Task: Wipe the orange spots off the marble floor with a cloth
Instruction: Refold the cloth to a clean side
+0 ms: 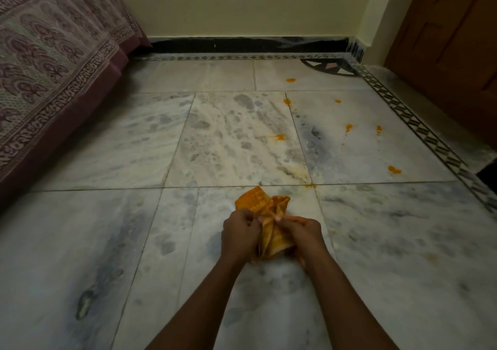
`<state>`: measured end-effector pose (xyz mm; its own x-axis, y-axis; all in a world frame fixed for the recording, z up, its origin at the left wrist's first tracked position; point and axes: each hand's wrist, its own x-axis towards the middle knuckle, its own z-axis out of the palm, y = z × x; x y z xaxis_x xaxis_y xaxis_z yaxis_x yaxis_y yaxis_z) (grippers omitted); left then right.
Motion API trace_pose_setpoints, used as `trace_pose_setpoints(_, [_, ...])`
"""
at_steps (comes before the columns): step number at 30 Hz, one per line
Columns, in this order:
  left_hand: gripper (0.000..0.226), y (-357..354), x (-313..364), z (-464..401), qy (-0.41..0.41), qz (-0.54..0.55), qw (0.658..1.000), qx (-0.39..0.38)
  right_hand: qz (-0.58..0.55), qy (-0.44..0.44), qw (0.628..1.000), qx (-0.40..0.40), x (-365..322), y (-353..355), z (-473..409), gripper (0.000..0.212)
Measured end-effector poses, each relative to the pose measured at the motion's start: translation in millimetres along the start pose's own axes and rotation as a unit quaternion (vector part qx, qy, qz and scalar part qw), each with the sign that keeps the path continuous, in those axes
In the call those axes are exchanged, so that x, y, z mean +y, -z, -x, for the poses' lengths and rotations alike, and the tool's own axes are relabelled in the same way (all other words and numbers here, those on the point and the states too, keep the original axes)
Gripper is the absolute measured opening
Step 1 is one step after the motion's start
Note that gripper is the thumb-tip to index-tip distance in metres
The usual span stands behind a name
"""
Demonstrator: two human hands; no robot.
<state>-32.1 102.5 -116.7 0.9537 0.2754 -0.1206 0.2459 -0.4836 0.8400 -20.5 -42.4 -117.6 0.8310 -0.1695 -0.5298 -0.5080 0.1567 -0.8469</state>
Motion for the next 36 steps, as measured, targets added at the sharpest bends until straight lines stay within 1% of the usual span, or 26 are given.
trace_pose_setpoints(1, [0.016,2.9,-5.0,-0.4,0.028,0.071,0.997,0.018,0.024,0.002,0.999,0.021,0.8,2.4,-3.3,0.002])
trace_pose_setpoints(3, [0.018,10.1,-19.8,3.6,0.068,0.2,0.976,0.05,0.022,-0.014,0.997,0.069,3.5,10.6,-10.9,0.009])
trace_pose_setpoints(4, [0.02,13.0,-27.6,8.6,0.072,0.235,0.967,0.061,0.015,-0.025,0.996,0.09,4.2,14.6,-14.4,0.011])
trace_pose_setpoints(7, [0.017,20.4,-34.4,25.6,0.05,0.284,0.956,0.051,0.049,-0.039,0.992,0.108,7.3,21.8,-19.4,0.019])
trace_pose_setpoints(9, [0.014,23.1,-32.8,32.4,0.036,0.315,0.948,0.031,0.078,-0.037,0.992,0.091,8.5,25.4,-15.9,0.02])
trace_pose_setpoints(12, [0.015,26.0,-27.9,32.3,0.028,0.322,0.946,0.005,0.095,-0.023,0.993,0.061,7.4,29.1,-13.3,0.01])
trace_pose_setpoints(13, [0.016,26.5,-27.2,29.8,0.021,0.311,0.95,-0.002,0.091,-0.021,0.994,0.059,5.9,28.2,-14.5,0.015])
trace_pose_setpoints(14, [0.019,26.3,-26.5,27.1,0.012,0.296,0.955,-0.006,0.082,-0.028,0.994,0.064,3.9,26.8,-16.0,0.029])
trace_pose_setpoints(15, [0.021,26.0,-26.1,24.3,0.006,0.282,0.959,-0.006,0.077,-0.038,0.994,0.07,0.3,24.5,-16.8,0.049])
trace_pose_setpoints(18, [0.018,26.4,-28.5,21.9,0.036,0.276,0.96,0.03,0.118,-0.051,0.989,0.077,-5.5,17.3,-25.8,0.115])
trace_pose_setpoints(19, [0.017,27.5,-30.0,23.8,0.056,0.29,0.954,0.053,0.148,-0.049,0.986,0.066,-11.7,12.5,-21.3,0.127])
trace_pose_setpoints(20, [0.017,28.5,-32.9,27.2,0.076,0.312,0.944,0.07,0.177,-0.042,0.982,0.056,-16.0,8.2,-17.5,0.13])
trace_pose_setpoints(21, [0.018,29.6,-35.9,31.1,0.095,0.337,0.934,0.077,0.202,-0.03,0.978,0.049,-20.0,4.3,-12.9,0.126])
trace_pose_setpoints(23, [0.019,32.3,-41.1,37.2,0.128,0.371,0.916,0.077,0.229,-0.009,0.972,0.046,-21.3,-0.1,-11.1,0.11])
trace_pose_setpoints(24, [0.018,33.4,-42.6,38.3,0.14,0.382,0.91,0.079,0.233,0.006,0.971,0.049,-20.7,-2.0,-9.0,0.095])
trace_pose_setpoints(25, [0.016,34.3,-42.7,38.5,0.151,0.393,0.904,0.081,0.237,0.027,0.969,0.06,-18.9,-4.0,-6.5,0.076])
trace_pose_setpoints(26, [0.016,35.1,-41.8,37.7,0.16,0.401,0.898,0.084,0.268,0.055,0.959,0.078,-17.0,-6.0,-3.3,0.056])
trace_pose_setpoints(27, [0.015,35.7,-40.1,36.3,0.165,0.405,0.895,0.087,0.341,0.096,0.929,0.101,-15.5,-7.5,-0.5,0.043])
trace_pose_setpoints(28, [0.015,36.3,-38.3,34.6,0.165,0.405,0.895,0.087,0.419,0.149,0.889,0.112,-13.3,-8.4,1.6,0.038])
trace_pose_setpoints(29, [0.015,36.2,-36.4,33.1,0.159,0.403,0.897,0.085,0.471,0.202,0.853,0.102,-10.4,-8.3,1.7,0.041])
trace_pose_setpoints(31, [0.016,36.1,-33.3,32.1,0.142,0.394,0.905,0.081,0.535,0.255,0.806,0.021,-4.2,-8.9,-1.9,0.054])
trace_pose_setpoints(32, [0.016,35.6,-32.5,32.8,0.136,0.39,0.907,0.081,0.568,0.26,0.781,-0.012,-1.7,-9.9,-5.4,0.055])
trace_pose_setpoints(33, [0.016,34.7,-33.1,32.6,0.134,0.385,0.909,0.085,0.592,0.262,0.762,-0.028,0.2,-10.6,-10.8,0.049])
trace_pose_setpoints(34, [0.016,34.6,-34.4,32.9,0.137,0.379,0.91,0.093,0.592,0.265,0.76,-0.035,-0.6,-11.4,-15.9,0.039])
trace_pose_setpoints(35, [0.015,34.8,-36.2,33.2,0.148,0.376,0.908,0.108,0.566,0.266,0.78,-0.036,-3.8,-12.1,-20.2,0.029])
trace_pose_setpoints(36, [0.014,34.9,-39.9,33.0,0.165,0.375,0.903,0.128,0.512,0.268,0.816,-0.027,-8.1,-11.7,-23.7,0.021])
